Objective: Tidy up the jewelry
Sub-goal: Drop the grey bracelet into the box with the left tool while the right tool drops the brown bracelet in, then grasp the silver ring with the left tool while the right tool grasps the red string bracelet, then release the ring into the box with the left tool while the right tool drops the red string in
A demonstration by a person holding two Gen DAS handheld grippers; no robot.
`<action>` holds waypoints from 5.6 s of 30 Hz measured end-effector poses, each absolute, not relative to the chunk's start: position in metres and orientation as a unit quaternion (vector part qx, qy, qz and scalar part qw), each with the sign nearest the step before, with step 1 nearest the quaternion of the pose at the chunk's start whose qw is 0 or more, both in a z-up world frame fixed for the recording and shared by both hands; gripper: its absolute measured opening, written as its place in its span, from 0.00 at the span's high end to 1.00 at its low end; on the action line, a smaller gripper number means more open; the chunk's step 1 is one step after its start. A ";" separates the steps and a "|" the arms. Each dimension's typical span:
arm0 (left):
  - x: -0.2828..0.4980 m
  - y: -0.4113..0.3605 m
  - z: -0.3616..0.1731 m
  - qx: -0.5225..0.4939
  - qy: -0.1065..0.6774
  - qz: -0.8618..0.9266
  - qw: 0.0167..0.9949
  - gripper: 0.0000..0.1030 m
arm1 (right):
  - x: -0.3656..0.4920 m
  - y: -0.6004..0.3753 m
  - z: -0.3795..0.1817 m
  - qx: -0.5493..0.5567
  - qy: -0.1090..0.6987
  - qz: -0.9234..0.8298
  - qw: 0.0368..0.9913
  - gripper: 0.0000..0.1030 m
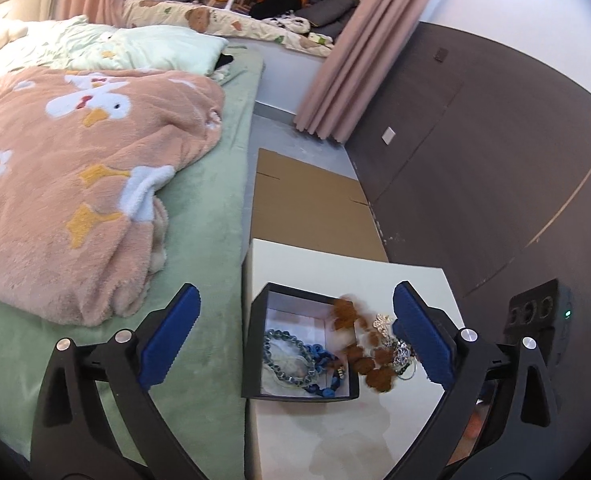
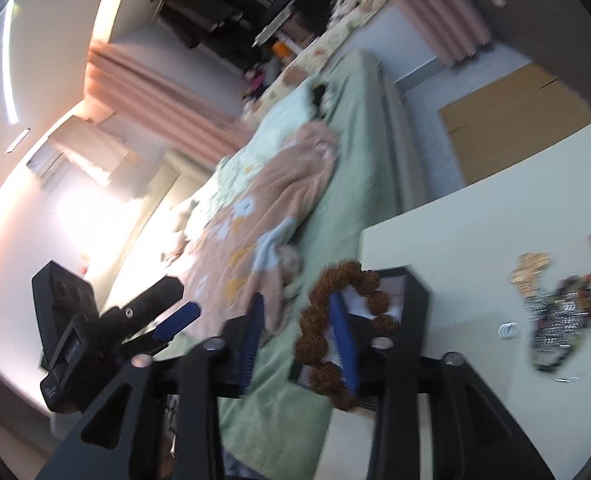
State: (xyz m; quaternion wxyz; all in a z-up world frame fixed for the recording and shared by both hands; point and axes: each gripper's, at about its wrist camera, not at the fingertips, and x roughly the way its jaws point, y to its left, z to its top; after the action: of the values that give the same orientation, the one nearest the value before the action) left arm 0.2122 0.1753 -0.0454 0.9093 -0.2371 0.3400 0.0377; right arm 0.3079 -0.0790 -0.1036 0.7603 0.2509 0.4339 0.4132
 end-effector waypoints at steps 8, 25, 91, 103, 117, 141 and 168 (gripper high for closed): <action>0.211 0.171 -0.042 -0.236 0.342 0.038 0.909 0.05 | 0.302 -0.104 -0.098 0.260 0.426 0.403 0.767 0.57; 0.235 0.096 -0.048 -0.166 0.368 -0.002 0.915 0.05 | 0.305 -0.213 -0.095 0.242 0.424 0.289 0.823 0.19; 0.319 -0.024 -0.152 -0.102 0.509 0.005 0.855 0.87 | 0.343 -0.261 -0.164 0.215 0.536 0.175 0.797 0.61; 0.303 0.007 -0.126 -0.141 0.476 -0.017 0.868 0.87 | 0.360 -0.218 -0.178 0.147 0.538 0.146 0.817 0.60; 0.273 0.066 -0.097 -0.173 0.427 -0.020 0.887 0.87 | 0.350 -0.196 -0.171 0.036 0.511 0.109 0.852 0.95; 0.230 0.153 -0.071 -0.268 0.375 -0.023 0.887 0.18 | 0.284 -0.162 -0.066 0.133 0.393 0.233 0.879 0.95; 0.219 0.174 -0.058 -0.280 0.375 0.009 0.884 0.05 | 0.285 -0.116 -0.081 0.149 0.426 0.275 0.849 0.50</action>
State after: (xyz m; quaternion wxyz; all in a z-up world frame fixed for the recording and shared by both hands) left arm 0.2194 0.1740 -0.0581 0.8835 -0.2800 0.3754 0.0089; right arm 0.2848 -0.1160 -0.0809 0.8491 0.1492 0.4256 0.2752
